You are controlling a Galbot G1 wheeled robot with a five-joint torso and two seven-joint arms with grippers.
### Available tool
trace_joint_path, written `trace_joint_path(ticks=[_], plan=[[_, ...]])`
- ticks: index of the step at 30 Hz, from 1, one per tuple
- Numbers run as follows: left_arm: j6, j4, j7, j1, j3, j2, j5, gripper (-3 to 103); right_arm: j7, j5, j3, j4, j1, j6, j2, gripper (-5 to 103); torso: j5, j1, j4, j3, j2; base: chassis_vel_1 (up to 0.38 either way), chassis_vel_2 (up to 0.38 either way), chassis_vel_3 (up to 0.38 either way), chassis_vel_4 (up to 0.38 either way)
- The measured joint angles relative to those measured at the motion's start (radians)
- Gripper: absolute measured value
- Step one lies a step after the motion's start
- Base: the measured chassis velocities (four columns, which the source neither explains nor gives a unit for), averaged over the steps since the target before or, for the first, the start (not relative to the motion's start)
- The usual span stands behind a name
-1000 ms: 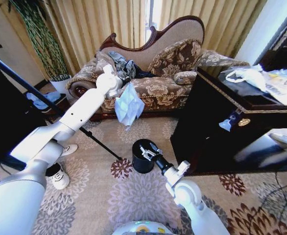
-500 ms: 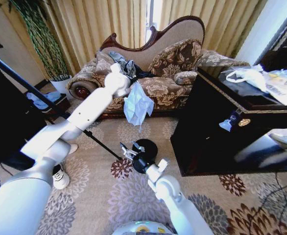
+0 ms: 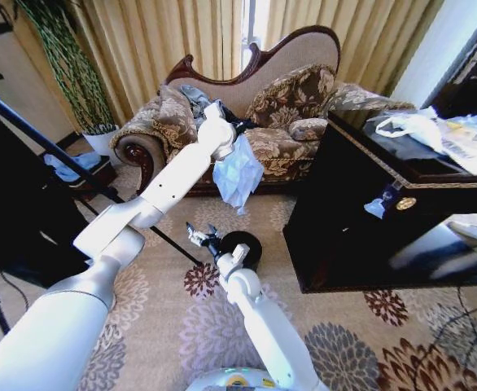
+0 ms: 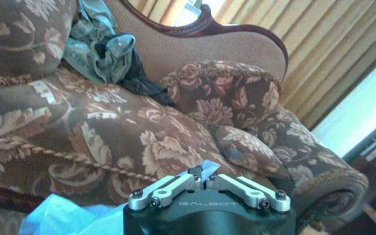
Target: Place a garbage bag over the trash bin.
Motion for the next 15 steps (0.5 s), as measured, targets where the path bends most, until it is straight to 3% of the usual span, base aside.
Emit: trace_joint_path(ticks=[15], plan=[[0.003,-0.176,-0.078,0.049,0.001,0.048,-0.083,0,0.023,-0.024,0.061,-0.144,0.187,0.074,0.007,99,0.0001,0.0,0.0005,0.0,0.0,0.0,0.0,0.0,0.0]])
